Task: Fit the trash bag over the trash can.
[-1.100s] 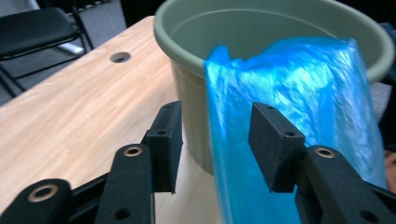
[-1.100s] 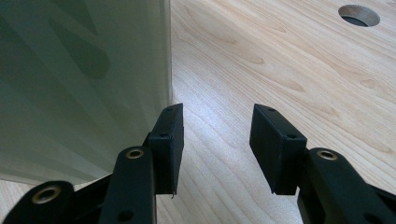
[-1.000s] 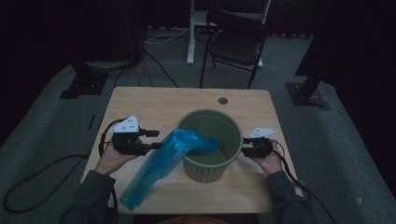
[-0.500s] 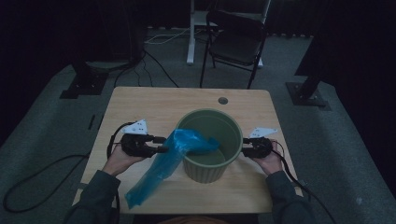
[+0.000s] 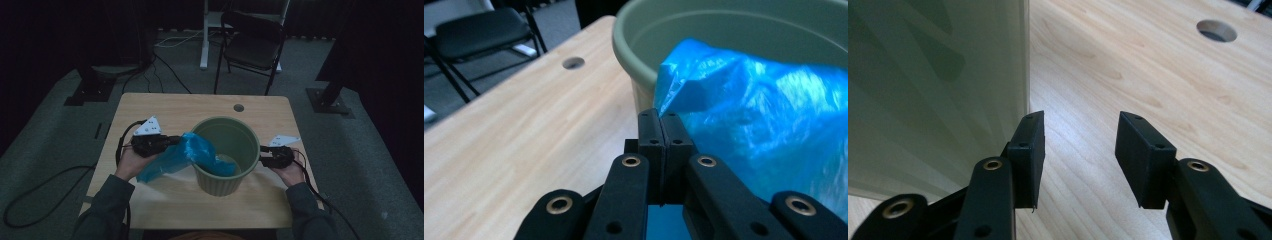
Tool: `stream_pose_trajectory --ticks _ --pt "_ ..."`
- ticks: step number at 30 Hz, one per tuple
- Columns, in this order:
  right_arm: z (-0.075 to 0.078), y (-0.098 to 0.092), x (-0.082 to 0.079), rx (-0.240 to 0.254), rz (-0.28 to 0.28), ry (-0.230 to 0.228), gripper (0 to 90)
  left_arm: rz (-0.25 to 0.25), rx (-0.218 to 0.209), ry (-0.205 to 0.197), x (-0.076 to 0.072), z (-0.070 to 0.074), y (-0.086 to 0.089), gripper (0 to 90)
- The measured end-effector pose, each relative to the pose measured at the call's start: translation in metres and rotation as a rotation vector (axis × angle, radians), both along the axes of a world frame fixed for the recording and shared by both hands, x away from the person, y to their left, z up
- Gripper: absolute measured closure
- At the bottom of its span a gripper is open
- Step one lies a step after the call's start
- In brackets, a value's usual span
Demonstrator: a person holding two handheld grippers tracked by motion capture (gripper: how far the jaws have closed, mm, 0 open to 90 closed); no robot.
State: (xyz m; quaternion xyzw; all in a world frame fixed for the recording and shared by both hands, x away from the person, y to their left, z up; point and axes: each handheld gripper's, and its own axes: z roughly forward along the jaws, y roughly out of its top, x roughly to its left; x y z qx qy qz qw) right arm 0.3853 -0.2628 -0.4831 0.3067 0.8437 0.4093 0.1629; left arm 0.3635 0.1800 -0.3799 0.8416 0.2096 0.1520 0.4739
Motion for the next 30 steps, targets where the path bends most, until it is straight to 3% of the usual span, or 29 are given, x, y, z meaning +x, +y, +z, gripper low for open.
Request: stream_pose_trajectory --ticks 12,20,25,30 --pt "0.032 -0.016 -0.009 0.063 -0.006 -0.037 68.8 -0.002 -0.028 -0.068 0.012 0.024 -0.02 89.8" --pt "0.06 -0.028 -0.015 0.125 -0.003 -0.066 71.3 -0.02 -0.027 -0.097 0.017 0.036 -0.034 89.7" --pt "0.078 -0.026 -0.018 0.171 0.033 -0.093 72.4 -0.026 -0.023 -0.108 0.021 0.042 -0.043 89.8" --pt "0.095 -0.014 -0.02 0.174 0.079 -0.114 73.5 -0.036 -0.017 -0.117 0.024 0.046 -0.051 89.7"
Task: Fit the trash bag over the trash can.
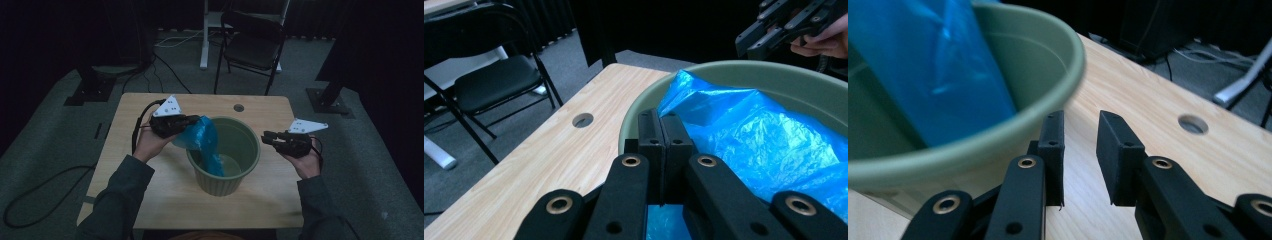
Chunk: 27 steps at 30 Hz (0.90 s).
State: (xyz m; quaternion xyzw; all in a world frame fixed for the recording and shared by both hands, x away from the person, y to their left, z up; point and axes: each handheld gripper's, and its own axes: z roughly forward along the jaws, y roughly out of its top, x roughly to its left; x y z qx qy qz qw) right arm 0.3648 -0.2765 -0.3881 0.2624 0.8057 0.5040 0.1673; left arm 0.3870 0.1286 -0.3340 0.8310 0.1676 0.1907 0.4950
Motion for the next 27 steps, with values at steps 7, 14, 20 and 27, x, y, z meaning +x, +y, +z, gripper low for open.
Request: stream_pose_trajectory --ticks 7,14,20,27 --pt "0.019 0.029 -0.003 -0.031 0.092 -0.033 75.2 -0.018 0.005 -0.002 0.002 0.002 -0.011 89.7" --pt "0.027 0.055 0.001 -0.05 0.157 -0.037 76.3 -0.032 0.017 -0.007 0.003 0.004 -0.019 89.7" --pt "0.035 0.083 0.006 -0.06 0.201 -0.047 69.7 -0.048 0.023 -0.014 0.002 0.006 -0.028 89.6" --pt "0.041 0.104 0.014 -0.053 0.223 -0.047 63.5 -0.06 0.017 -0.016 0.0 0.006 -0.033 89.4"
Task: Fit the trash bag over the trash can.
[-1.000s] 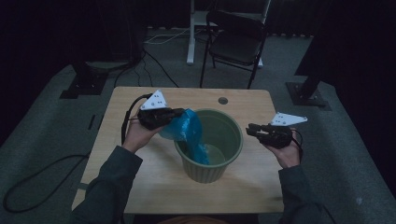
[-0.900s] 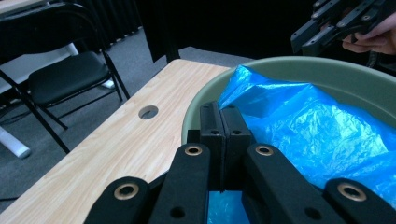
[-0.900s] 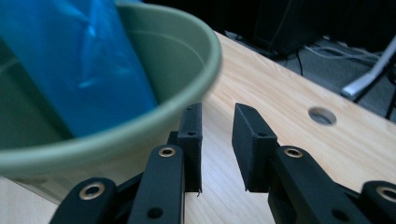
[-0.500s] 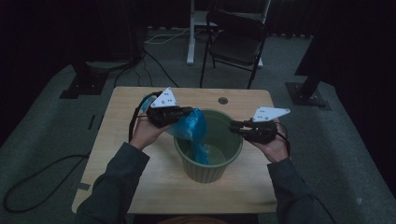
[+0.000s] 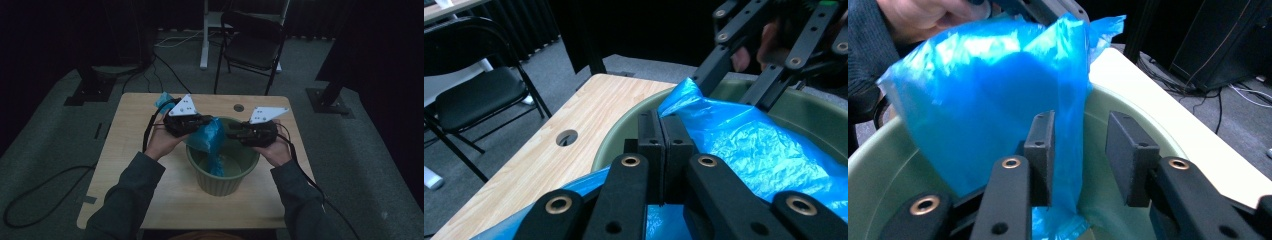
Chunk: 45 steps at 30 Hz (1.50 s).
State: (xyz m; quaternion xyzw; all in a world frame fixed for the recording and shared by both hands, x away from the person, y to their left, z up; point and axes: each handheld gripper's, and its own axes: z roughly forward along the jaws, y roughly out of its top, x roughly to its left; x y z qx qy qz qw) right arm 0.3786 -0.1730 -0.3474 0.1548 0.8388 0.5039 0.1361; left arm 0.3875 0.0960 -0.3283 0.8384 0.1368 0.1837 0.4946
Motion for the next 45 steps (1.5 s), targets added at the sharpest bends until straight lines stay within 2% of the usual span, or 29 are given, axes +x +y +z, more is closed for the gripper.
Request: stream_pose_trajectory --ticks 4,6,7,8,9,10,14,18,19,20,24,31,32,36,41,43,45 --pt "0.0 0.01 0.004 0.012 0.025 0.013 66.2 -0.007 -0.005 -0.003 -0.001 0.001 0.0 88.8" --pt "0.0 0.014 0.005 0.005 0.028 0.01 76.5 -0.01 -0.004 -0.005 -0.002 0.001 0.0 87.8" --pt "0.0 0.015 0.004 -0.004 0.02 -0.008 81.1 -0.008 -0.005 -0.009 -0.003 0.002 0.001 86.6" --pt "0.0 0.015 0.004 -0.004 0.02 -0.008 81.1 -0.008 -0.005 -0.009 -0.003 0.002 0.001 84.3" --pt "0.001 0.016 0.004 -0.013 0.007 -0.018 84.8 0.001 -0.019 -0.013 -0.006 0.004 0.005 84.3" --pt "0.001 0.013 0.003 -0.019 -0.007 -0.03 89.4 0.006 -0.026 -0.019 -0.007 0.006 0.008 79.9" --pt "0.001 0.005 0.0 -0.041 -0.032 -0.045 89.9 0.035 -0.055 -0.033 -0.013 0.012 0.027 75.0" --pt "0.002 -0.005 -0.004 -0.04 -0.042 -0.052 89.9 0.074 -0.071 -0.037 -0.02 0.014 0.049 73.1" --pt "0.002 -0.005 -0.004 -0.04 -0.042 -0.052 89.9 0.074 -0.071 -0.037 -0.02 0.014 0.049 72.6" --pt "0.002 -0.007 -0.004 -0.044 -0.046 -0.055 89.9 0.09 -0.077 -0.031 -0.023 0.012 0.059 72.6" --pt "0.0 -0.013 -0.006 -0.06 -0.058 -0.057 89.8 0.12 -0.079 0.001 -0.026 0.004 0.075 69.7" --pt "0.0 -0.018 -0.005 -0.059 -0.072 -0.059 89.7 0.126 -0.095 0.037 -0.034 -0.007 0.091 66.2" --pt "0.0 -0.018 -0.005 -0.059 -0.072 -0.059 89.7 0.126 -0.095 0.037 -0.034 -0.007 0.091 65.7" --pt "0.001 -0.02 -0.006 -0.053 -0.073 -0.063 89.5 0.078 -0.111 0.089 -0.036 -0.016 0.09 61.9" --pt "0.001 -0.019 -0.008 -0.051 -0.065 -0.064 89.2 0.04 -0.102 0.134 -0.031 -0.026 0.076 55.8" --pt "0.002 -0.02 -0.009 -0.053 -0.064 -0.065 89.1 0.04 -0.087 0.129 -0.031 -0.029 0.069 59.1" --pt "0.002 -0.02 -0.009 -0.054 -0.065 -0.066 89.1 0.049 -0.058 0.118 -0.031 -0.03 0.061 67.8"
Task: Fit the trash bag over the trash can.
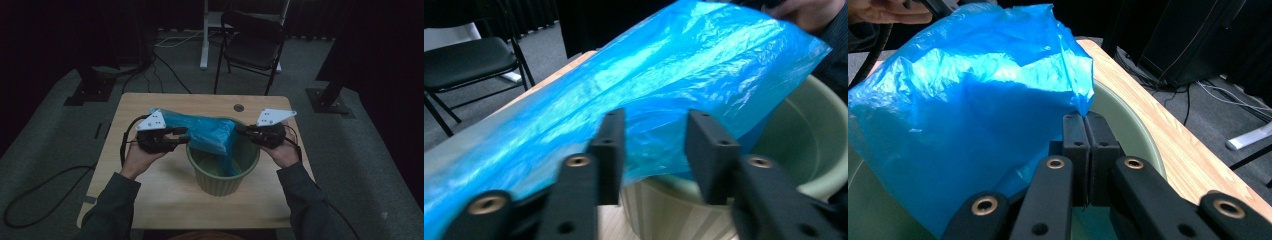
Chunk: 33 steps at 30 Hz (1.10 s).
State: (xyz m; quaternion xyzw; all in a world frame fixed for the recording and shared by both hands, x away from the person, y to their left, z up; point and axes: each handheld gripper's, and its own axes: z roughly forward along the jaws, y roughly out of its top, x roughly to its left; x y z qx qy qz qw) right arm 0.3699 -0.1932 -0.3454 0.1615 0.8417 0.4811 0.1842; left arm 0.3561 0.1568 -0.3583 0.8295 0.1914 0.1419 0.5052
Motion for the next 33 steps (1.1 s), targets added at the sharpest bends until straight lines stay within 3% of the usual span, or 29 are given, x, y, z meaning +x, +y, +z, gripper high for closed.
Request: stream_pose_trajectory --ticks 2,5,10,13,18,28,33 --pt "0.0 -0.001 0.0 0.001 -0.002 -0.003 89.0 0.008 0.025 -0.017 -0.001 -0.001 -0.006 78.0" --pt "0.001 -0.003 0.0 0.0 -0.007 -0.002 88.9 0.0 0.029 -0.02 -0.001 -0.002 -0.009 89.9" --pt "0.002 -0.01 -0.002 -0.004 -0.015 -0.002 84.5 -0.005 0.036 -0.048 -0.004 0.001 -0.013 90.0" --pt "0.009 -0.016 -0.004 0.022 -0.014 -0.008 72.0 -0.01 0.043 -0.054 -0.004 0.002 -0.017 90.0" --pt "0.019 -0.016 -0.007 0.055 0.005 -0.004 68.8 -0.015 0.047 -0.058 -0.004 0.002 -0.021 90.0" --pt "0.02 0.029 -0.01 -0.005 0.103 0.022 64.3 -0.02 0.058 -0.066 -0.004 0.001 -0.026 90.0" --pt "0.019 0.038 -0.007 0.001 0.117 0.028 64.2 -0.02 0.055 -0.064 -0.003 0.002 -0.026 90.0"
